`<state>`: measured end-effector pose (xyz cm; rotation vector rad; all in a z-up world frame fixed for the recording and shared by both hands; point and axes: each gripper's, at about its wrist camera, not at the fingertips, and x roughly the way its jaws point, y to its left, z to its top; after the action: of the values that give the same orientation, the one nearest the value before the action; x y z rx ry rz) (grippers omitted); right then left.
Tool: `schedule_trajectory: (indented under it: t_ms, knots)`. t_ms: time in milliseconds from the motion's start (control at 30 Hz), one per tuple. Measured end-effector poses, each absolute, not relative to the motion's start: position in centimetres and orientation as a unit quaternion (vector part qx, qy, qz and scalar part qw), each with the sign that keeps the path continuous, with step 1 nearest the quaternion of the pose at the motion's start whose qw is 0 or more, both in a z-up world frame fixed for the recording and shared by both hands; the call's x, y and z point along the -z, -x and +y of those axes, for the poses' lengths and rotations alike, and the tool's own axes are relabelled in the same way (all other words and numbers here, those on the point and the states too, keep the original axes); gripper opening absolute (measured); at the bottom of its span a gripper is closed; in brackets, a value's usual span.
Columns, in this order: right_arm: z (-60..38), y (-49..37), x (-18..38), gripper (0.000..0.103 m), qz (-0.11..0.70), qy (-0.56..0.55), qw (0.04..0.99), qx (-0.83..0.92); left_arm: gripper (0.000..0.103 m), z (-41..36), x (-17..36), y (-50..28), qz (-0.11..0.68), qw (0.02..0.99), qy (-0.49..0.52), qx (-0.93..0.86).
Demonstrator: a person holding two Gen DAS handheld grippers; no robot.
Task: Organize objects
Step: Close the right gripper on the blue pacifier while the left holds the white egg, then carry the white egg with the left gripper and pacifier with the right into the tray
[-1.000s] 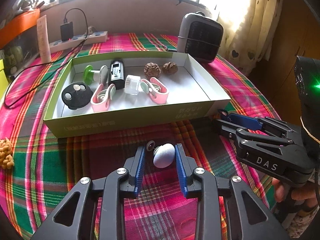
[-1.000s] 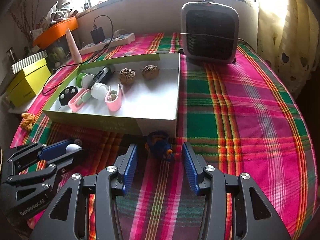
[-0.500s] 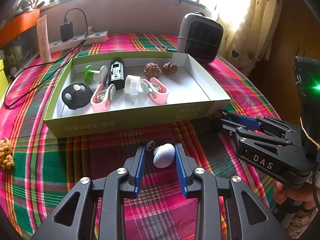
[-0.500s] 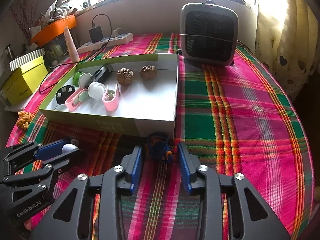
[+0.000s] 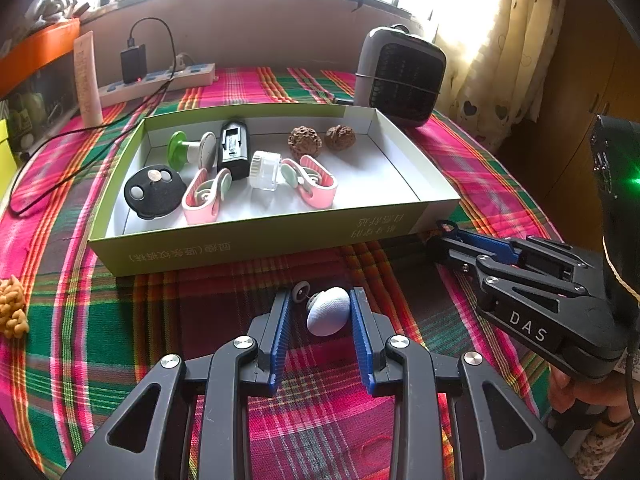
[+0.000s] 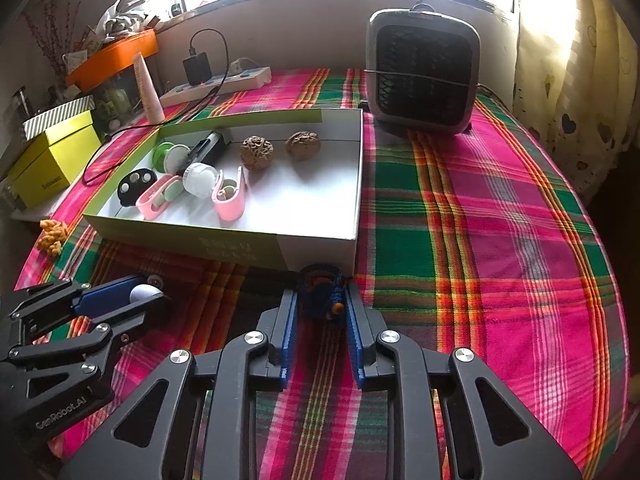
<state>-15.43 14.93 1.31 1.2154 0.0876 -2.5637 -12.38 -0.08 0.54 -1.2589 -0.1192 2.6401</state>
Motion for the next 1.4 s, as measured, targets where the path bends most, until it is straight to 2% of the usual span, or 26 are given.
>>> schedule_trajectory:
  t_ms: [833,1400]
  knots:
    - [14.7,14.5,-3.2,0.023,0.006,-0.403,0.176,0.898,0.027,-0.4,-2.3,12.1,-0.041,0.115,0.407,-0.905]
    - [14.2,16.8,-4.8,0.023,0.006,-0.386,0.181,0.905,0.027,-1.5,-4.0,14.5,-0.046,0.107,0.387,-0.915]
